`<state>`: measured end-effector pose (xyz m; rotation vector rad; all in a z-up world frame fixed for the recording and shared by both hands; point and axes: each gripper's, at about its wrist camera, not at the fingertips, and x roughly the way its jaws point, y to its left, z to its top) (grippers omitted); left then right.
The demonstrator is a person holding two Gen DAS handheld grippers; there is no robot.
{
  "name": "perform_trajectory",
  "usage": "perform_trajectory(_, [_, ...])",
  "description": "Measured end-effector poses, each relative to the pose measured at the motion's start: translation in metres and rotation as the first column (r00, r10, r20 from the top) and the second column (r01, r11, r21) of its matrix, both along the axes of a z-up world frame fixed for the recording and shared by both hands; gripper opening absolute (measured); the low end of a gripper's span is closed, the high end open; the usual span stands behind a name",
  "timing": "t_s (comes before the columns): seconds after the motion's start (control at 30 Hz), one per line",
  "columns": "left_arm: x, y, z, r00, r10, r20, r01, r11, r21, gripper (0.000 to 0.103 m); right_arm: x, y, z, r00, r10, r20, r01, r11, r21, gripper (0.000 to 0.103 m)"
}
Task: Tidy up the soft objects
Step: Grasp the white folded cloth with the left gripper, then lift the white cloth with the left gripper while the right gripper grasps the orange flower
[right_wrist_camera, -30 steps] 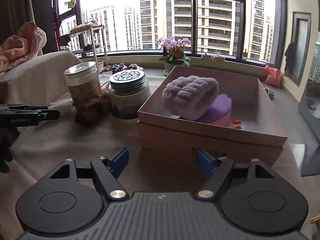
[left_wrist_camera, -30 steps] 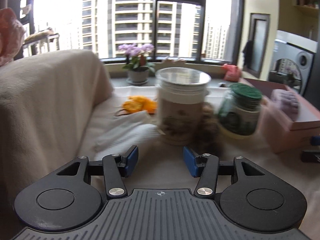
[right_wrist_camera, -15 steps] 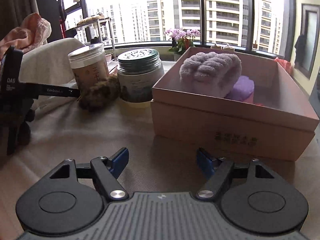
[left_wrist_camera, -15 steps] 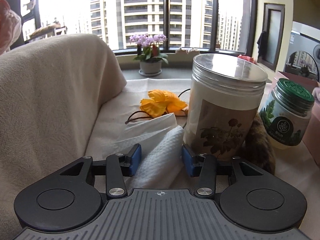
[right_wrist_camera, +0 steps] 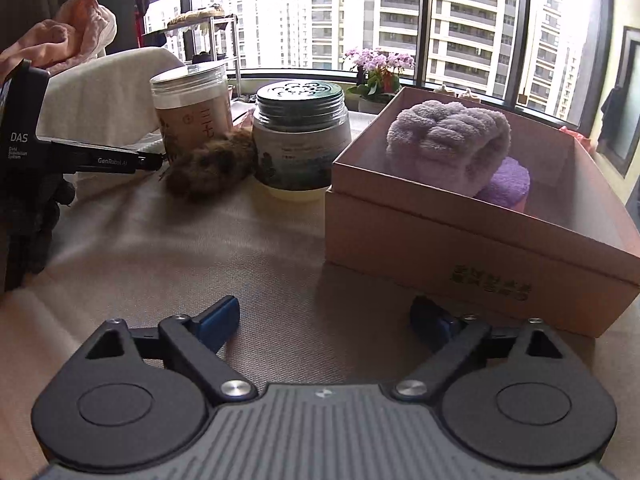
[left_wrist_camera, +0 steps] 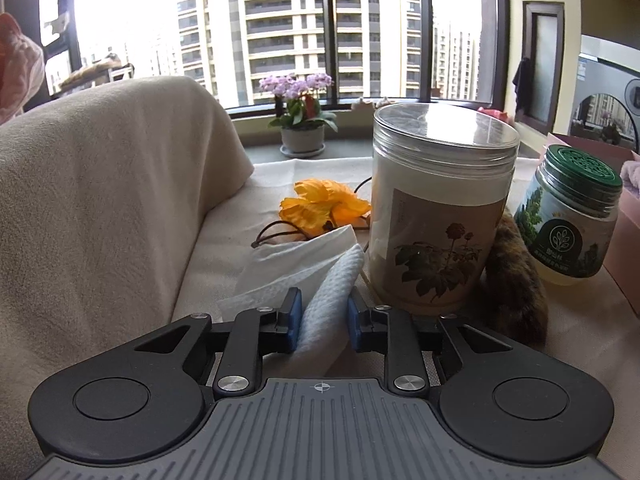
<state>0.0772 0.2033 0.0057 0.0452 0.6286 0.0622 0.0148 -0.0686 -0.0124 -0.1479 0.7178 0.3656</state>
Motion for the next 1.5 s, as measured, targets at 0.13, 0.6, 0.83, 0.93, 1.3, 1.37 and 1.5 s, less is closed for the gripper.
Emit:
perform_trajectory(0.13, [0.002, 0.008, 0.000, 1.000, 0.014, 0.003, -0.014, 0.999, -0.038, 0.022, 0.001, 0.003, 0.000, 1.000, 0.025, -0.015, -0.025, 1.000, -0.007, 0.102])
perform_trajectory(0.6, [-0.007, 0.013, 0.003, 0.998, 0.067, 0.022, -0.065, 0.996, -0.064, 0.017, 0.003, 0.006, -0.001, 0.999, 0.034, -0.031, -0.035, 0.999, -0.019, 0.103])
perform_trajectory(0.83, [-0.020, 0.015, 0.009, 0.993, 0.088, 0.082, -0.081, 0.994, -0.079, 0.014, 0.006, 0.009, 0.003, 0.997, 0.038, -0.059, -0.041, 0.999, -0.036, 0.101])
perform_trajectory(0.93, [-0.026, 0.012, 0.010, 0.995, 0.063, 0.081, -0.055, 0.994, -0.099, 0.013, 0.010, 0.015, 0.015, 0.996, 0.057, -0.075, -0.063, 0.995, -0.074, 0.093])
perform_trajectory(1.3, [-0.056, 0.016, 0.024, 0.996, 0.036, 0.084, -0.018, 0.978, -0.208, 0.012, 0.041, 0.072, 0.143, 0.981, 0.118, 0.153, -0.095, 0.984, -0.152, 0.093])
perform_trajectory(1.37, [-0.062, 0.020, 0.028, 0.994, 0.053, 0.094, -0.033, 0.977, -0.208, 0.012, 0.065, 0.094, 0.159, 0.984, 0.135, 0.116, -0.122, 0.986, -0.117, 0.093])
perform_trajectory(1.5, [-0.069, 0.025, 0.039, 0.994, 0.060, 0.087, -0.041, 0.977, -0.207, 0.012, 0.126, 0.159, 0.173, 0.981, 0.193, 0.001, -0.192, 0.976, -0.098, 0.092])
